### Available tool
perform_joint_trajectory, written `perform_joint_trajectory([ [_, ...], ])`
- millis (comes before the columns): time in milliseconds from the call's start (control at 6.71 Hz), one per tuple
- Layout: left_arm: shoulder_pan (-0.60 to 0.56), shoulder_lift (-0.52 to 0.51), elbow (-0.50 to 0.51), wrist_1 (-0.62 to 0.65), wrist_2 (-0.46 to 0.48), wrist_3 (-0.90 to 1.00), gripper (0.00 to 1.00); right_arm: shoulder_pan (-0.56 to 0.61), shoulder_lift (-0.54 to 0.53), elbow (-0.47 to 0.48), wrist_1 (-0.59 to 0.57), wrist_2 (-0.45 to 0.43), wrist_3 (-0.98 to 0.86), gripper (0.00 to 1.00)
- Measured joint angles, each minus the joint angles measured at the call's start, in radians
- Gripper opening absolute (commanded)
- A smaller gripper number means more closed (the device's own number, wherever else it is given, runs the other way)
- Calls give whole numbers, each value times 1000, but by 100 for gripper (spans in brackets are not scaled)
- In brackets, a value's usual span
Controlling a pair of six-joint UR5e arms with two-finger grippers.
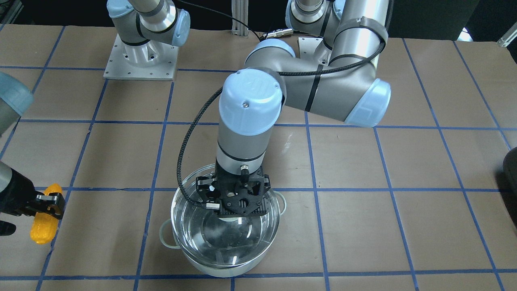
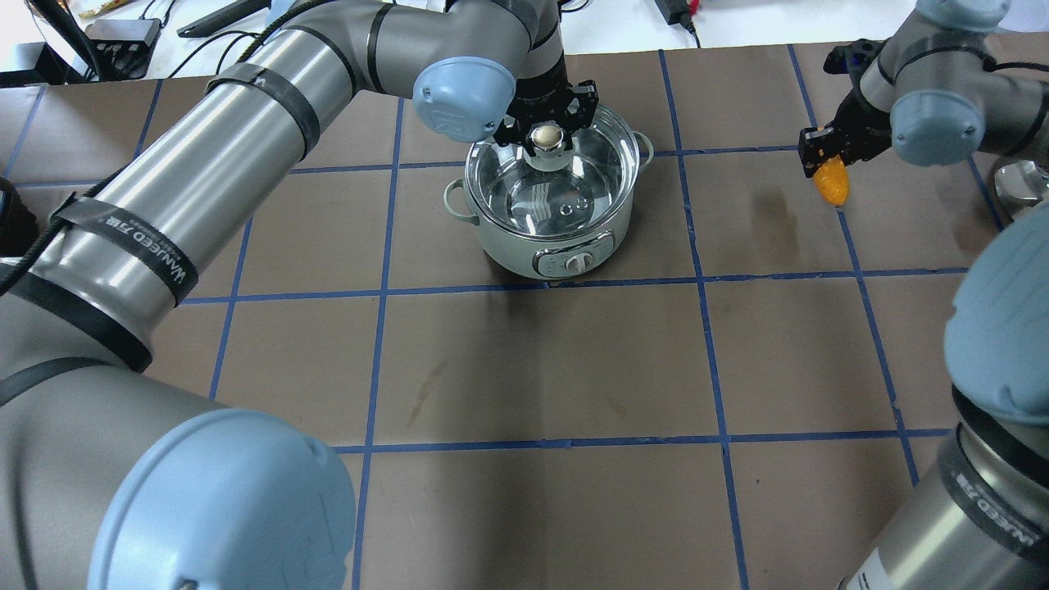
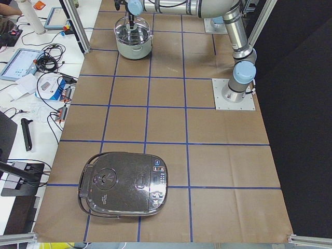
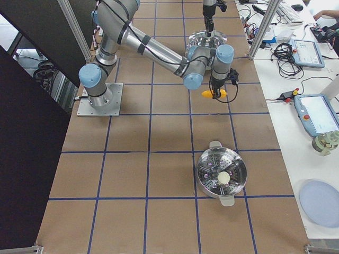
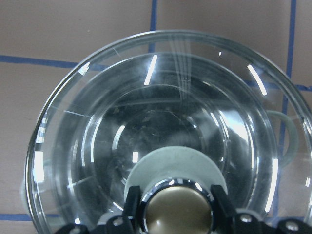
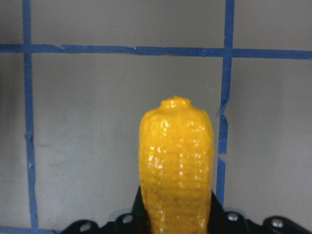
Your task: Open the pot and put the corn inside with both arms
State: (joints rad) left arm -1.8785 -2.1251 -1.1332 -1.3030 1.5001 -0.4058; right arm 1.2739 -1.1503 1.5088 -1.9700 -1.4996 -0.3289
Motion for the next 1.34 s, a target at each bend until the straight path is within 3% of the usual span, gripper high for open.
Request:
perform_joint_trajectory([
  [298,161,82,-12,-136,6,218,15,133,-79,-14,51,2,120,9],
  [596,355,97,-108,-146,5,461,15,335,-35,-72,10,-3,313,11],
  [1043,501,71,-350,133,-1,648,26,555,152,-141,-183,-37,662,15],
  [1191,517,55,-399,209,-2,660,48,590,201,-147,-224,-54,696,65],
  [1340,523,32,-425,266,-4,665,99,602,227,-147,-242,-60,705,89],
])
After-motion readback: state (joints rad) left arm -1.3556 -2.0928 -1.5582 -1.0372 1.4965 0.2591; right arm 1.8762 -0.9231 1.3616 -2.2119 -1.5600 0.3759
